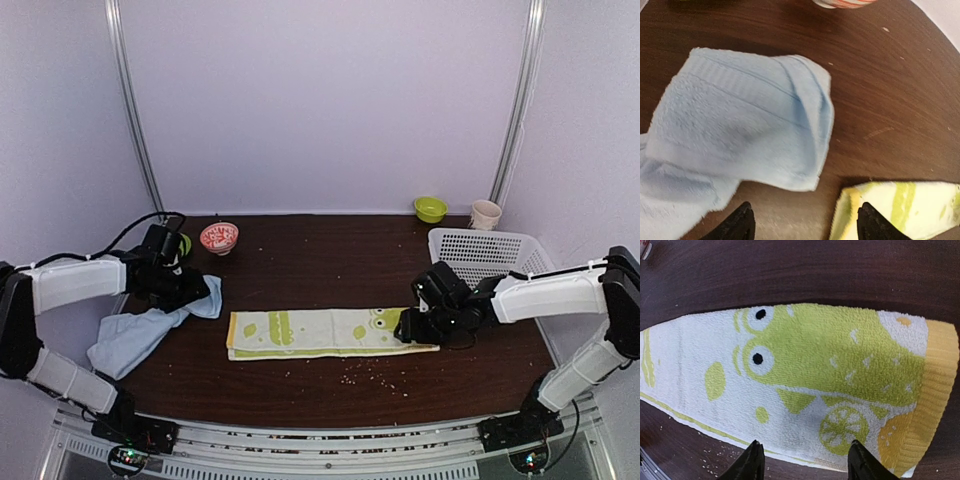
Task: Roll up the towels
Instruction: Move the towel to the corner of the board, then adjust the towel at the center of the board.
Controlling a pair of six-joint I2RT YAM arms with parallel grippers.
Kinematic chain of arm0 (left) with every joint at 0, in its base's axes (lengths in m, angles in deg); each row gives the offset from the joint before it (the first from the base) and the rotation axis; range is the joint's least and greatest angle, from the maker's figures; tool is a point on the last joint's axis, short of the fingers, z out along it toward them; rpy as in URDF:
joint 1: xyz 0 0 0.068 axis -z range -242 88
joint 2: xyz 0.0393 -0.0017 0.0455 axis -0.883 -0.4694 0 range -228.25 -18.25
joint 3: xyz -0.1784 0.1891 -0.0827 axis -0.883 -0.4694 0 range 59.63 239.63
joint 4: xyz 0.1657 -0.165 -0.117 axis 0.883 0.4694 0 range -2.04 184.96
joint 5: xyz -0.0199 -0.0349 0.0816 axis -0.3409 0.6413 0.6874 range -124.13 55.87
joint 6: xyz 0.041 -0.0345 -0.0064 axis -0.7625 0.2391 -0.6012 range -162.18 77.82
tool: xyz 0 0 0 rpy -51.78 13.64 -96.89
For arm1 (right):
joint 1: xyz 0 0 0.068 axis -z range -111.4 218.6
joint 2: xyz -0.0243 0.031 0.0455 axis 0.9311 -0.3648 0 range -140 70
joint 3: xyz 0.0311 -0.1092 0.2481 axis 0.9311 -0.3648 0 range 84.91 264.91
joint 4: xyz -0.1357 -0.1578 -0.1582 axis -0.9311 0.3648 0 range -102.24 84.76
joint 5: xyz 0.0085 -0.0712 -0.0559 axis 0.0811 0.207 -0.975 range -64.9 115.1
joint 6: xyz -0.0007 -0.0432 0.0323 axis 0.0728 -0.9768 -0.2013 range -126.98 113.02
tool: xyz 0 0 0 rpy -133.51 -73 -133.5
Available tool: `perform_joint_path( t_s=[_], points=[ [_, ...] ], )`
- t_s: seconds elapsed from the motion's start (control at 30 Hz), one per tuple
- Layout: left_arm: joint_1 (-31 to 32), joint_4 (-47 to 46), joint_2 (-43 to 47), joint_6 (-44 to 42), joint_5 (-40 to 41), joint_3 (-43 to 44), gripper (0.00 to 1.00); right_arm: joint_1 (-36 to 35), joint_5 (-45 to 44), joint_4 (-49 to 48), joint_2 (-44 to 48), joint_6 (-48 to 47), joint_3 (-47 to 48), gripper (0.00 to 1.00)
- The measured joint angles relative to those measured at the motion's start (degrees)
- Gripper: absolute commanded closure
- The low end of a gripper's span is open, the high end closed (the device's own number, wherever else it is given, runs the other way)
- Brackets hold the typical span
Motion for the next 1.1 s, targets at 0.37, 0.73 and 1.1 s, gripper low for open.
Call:
perform_joint_path(
  t_s=[0.37,0.73,1.1],
  points=[
    [20.52,5.42,11.08,7.37,1.60,-5.31,0.54,-0.17,-1.90,7.43,7.41,-5.81,7.19,0.47],
    [21.07,2.71,1.53,9.86,1.75,-7.06,0.59,-0.17,-5.38,12.04,13.73,-7.76,4.92,0.51],
    [21.07,-0.28,-2.54,9.62,1.62,-6.40,0.83,-0.17,-6.58,13.00,15.45,-6.29,2.16,0.52]
  ],
)
